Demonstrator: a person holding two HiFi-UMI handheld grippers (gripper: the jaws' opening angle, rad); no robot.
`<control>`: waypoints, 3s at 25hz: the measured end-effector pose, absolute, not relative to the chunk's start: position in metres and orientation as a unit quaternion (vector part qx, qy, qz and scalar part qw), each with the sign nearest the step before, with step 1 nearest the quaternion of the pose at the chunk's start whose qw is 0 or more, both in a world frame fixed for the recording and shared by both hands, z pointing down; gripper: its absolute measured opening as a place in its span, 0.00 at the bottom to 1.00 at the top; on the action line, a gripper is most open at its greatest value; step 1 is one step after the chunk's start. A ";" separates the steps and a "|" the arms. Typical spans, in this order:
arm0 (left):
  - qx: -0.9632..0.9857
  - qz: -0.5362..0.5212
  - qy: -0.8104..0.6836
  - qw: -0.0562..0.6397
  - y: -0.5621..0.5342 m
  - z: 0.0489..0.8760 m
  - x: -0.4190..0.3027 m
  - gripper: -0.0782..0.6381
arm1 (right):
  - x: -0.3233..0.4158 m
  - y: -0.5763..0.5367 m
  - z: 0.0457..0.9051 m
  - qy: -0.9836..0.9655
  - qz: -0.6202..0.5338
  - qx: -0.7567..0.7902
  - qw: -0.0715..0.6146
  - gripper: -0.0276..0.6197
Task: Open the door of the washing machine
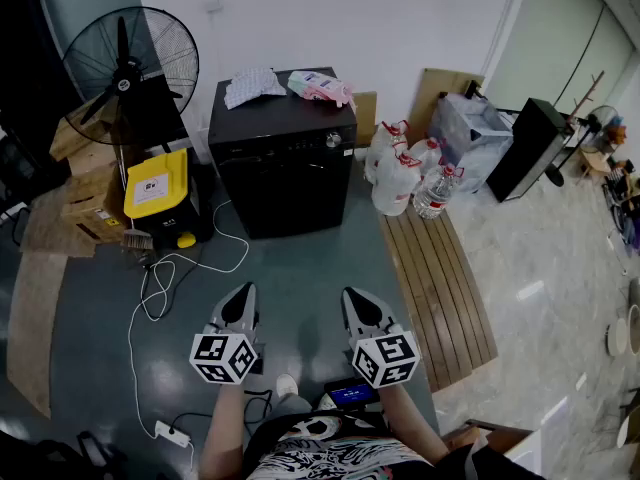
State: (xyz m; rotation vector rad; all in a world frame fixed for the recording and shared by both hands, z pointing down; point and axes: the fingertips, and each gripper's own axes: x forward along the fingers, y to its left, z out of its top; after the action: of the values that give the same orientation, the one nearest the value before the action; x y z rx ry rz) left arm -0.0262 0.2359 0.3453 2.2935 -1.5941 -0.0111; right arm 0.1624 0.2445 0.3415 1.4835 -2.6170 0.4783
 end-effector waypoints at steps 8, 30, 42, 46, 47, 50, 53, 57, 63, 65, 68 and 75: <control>0.820 0.015 -0.554 0.146 0.235 0.340 -0.013 0.11 | 0.149 0.247 0.342 -0.861 0.140 0.485 0.053 0.05; 0.798 0.042 -0.579 0.162 0.065 0.429 -0.098 0.31 | 0.082 0.080 0.409 -0.871 0.145 0.457 0.107 0.28; 0.822 0.132 -0.523 0.182 -0.152 0.533 -0.161 0.31 | 0.010 -0.131 0.478 -0.841 0.185 0.482 0.163 0.27; 0.826 0.158 -0.508 0.190 -0.187 0.575 -0.174 0.32 | -0.004 -0.162 0.505 -0.841 0.191 0.472 0.184 0.27; 0.826 0.162 -0.505 0.192 -0.192 0.585 -0.176 0.32 | -0.007 -0.167 0.511 -0.841 0.192 0.468 0.189 0.27; 0.826 0.161 -0.502 0.200 -0.207 0.608 -0.183 0.32 | -0.013 -0.175 0.531 -0.841 0.201 0.460 0.203 0.27; 0.829 0.166 -0.492 0.209 -0.218 0.627 -0.185 0.33 | -0.015 -0.179 0.549 -0.837 0.214 0.454 0.217 0.27; 0.840 0.179 -0.471 0.203 -0.241 0.658 -0.187 0.35 | -0.021 -0.187 0.569 -0.839 0.222 0.443 0.225 0.25; 0.851 0.198 -0.446 0.195 -0.281 0.709 -0.184 0.43 | -0.017 -0.192 0.599 -0.835 0.230 0.438 0.241 0.26; 0.856 0.208 -0.433 0.193 -0.288 0.722 -0.178 0.45 | -0.015 -0.190 0.606 -0.832 0.235 0.438 0.246 0.26; 0.861 0.231 -0.409 0.195 -0.292 0.741 -0.168 0.47 | -0.012 -0.189 0.613 -0.828 0.241 0.440 0.249 0.26; 0.869 0.245 -0.380 0.200 -0.308 0.761 -0.158 0.44 | -0.002 -0.183 0.626 -0.819 0.255 0.447 0.253 0.26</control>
State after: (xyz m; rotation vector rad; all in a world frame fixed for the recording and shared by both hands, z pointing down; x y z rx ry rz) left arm -0.1583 -0.3079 0.7605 2.4292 -1.0629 0.6847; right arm -0.0020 -0.1828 0.6256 1.2150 -2.2258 0.6944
